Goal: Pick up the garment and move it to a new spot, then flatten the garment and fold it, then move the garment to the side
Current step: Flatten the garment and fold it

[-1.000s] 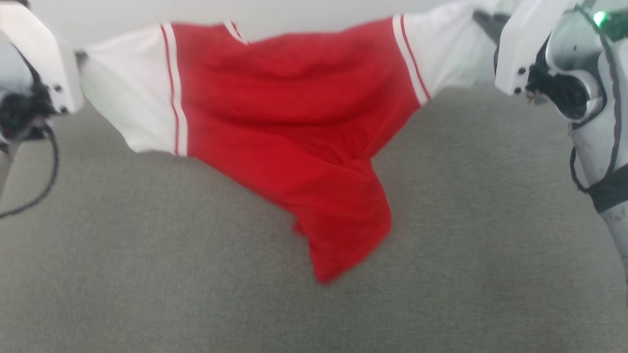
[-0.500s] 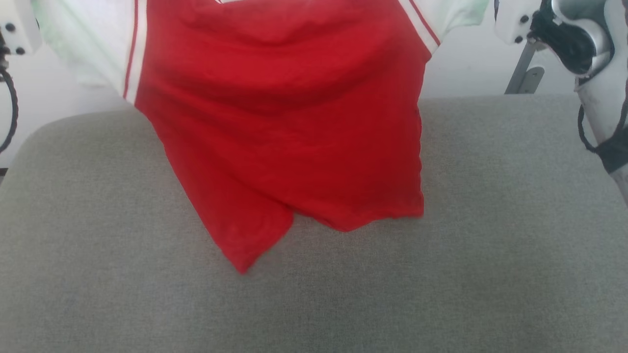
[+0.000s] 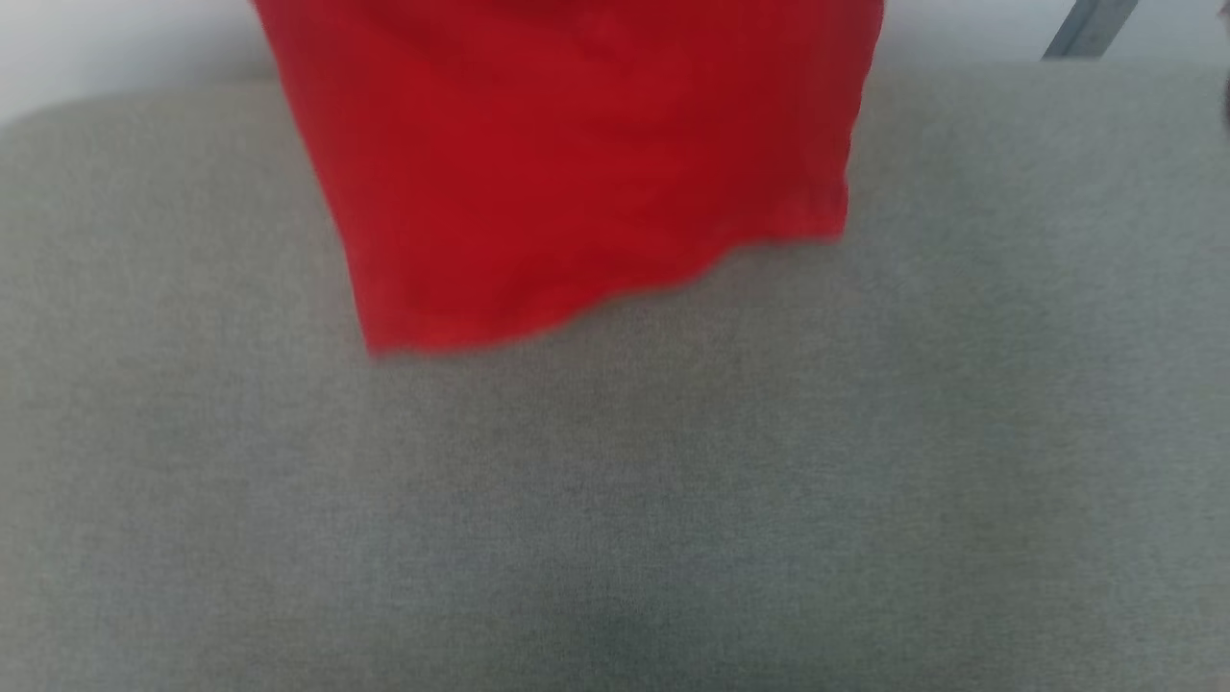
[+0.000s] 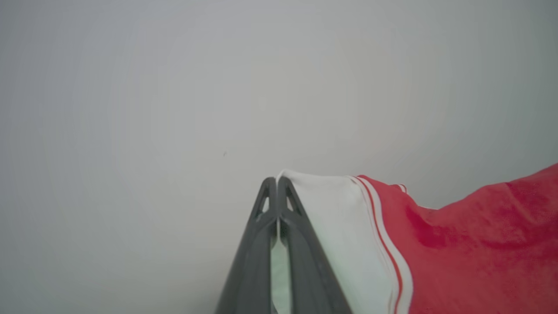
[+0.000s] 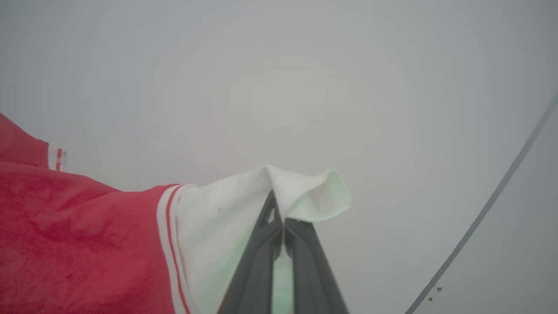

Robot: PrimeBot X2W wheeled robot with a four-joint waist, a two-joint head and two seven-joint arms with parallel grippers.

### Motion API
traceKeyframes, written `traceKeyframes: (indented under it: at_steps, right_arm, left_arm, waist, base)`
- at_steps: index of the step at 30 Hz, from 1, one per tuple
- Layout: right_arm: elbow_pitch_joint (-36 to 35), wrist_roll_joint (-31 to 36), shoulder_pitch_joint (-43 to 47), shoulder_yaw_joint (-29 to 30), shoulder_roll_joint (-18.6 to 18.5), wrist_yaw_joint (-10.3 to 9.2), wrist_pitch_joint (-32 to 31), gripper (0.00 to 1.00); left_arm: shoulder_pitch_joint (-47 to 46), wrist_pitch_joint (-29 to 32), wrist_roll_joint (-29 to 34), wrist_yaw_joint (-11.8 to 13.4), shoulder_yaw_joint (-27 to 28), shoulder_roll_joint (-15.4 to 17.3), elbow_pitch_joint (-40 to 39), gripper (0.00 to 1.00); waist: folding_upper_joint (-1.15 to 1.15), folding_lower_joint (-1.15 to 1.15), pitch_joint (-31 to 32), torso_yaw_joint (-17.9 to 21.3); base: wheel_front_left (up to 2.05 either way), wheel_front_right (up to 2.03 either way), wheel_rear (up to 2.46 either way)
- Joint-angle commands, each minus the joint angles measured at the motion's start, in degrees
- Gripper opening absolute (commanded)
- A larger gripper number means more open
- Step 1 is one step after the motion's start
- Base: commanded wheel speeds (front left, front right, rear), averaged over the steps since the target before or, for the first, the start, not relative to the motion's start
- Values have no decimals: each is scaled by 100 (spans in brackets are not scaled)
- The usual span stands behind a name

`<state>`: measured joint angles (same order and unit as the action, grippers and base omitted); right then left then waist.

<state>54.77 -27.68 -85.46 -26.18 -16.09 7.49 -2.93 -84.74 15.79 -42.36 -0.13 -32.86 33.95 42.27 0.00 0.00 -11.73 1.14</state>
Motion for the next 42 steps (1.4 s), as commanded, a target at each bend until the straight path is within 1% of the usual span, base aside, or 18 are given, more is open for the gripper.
traceKeyframes:
  at_steps: [1,6,9,12,15,21,24,26,29,31,33,35,37,40,42]
  right_arm:
    - [176,207,-200,42,18,1,306,0]
    - [769,875,-824,376,47,1,1337,0]
    - [1018,1306,-1155,552,29,1,1656,0]
    - [1143,1750,-1348,765,40,1,1775,0]
    - [1223,2097,-1333,937,121,1,1812,0]
    - [1396,2423,-877,1210,272,1,1812,0]
    - [1548,2376,-548,1270,358,1,1814,0]
    - [1669,2267,-260,1264,482,1,1788,0]
    - [1761,1976,183,1114,711,1,1585,0]
    - [1772,1863,313,1045,741,1,1510,0]
    - [1765,1638,638,780,798,1,1334,0]
    - [1641,1387,981,495,811,1,1207,0]
    - [1419,1056,1390,161,827,1,1036,0]
    - [910,419,2018,-316,605,1,612,0]
    - [415,-51,2460,-632,358,1,322,0]
  left_arm:
    - [-230,-250,93,-37,16,-73,102,0]
    - [-915,-1155,380,-104,18,-257,441,0]
    - [-1244,-1747,513,-157,53,-368,658,0]
    - [-1432,-2274,589,-234,48,-499,908,0]
    - [-1444,-2666,628,-342,-30,-634,1200,0]
    - [-1046,-2965,490,-553,-91,-928,1826,0]
    - [-735,-2986,447,-646,-168,-1047,2103,0]
    - [-464,-2903,348,-689,-218,-1114,2265,0]
    - [21,-2575,98,-728,-302,-1225,2418,0]
    - [170,-2474,90,-729,-384,-1210,2371,0]
    - [591,-2125,-193,-733,-491,-1205,2207,0]
    - [988,-1845,-325,-735,-690,-1069,1931,0]
    - [1460,-1516,-605,-733,-821,-924,1654,0]
    - [2131,-1110,-1004,-732,-973,-663,1130,0]
    - [2571,-905,-1174,-733,-1045,-463,768,0]
  waist:
    - [0,0,-389,-76]
    - [0,0,-806,-156]
    - [0,0,-1047,-214]
    - [0,0,-1259,-275]
    - [0,0,-1423,-345]
    - [0,0,-1488,-446]
    - [0,0,-1353,-473]
    - [0,0,-1208,-477]
    - [0,0,-935,-469]
    - [0,0,-837,-459]
    - [0,0,-625,-449]
    - [0,0,-423,-444]
    - [0,0,-225,-427]
    - [0,0,43,-414]
    - [0,0,196,-419]
  base:
    - [0,0,0]
    - [0,0,0]
    - [0,0,0]
    - [0,0,0]
    - [0,0,0]
    - [0,0,0]
    - [0,0,0]
    - [0,0,0]
    - [0,0,0]
    - [0,0,0]
    - [0,0,0]
    - [0,0,0]
    - [0,0,0]
    - [0,0,0]
    - [0,0,0]
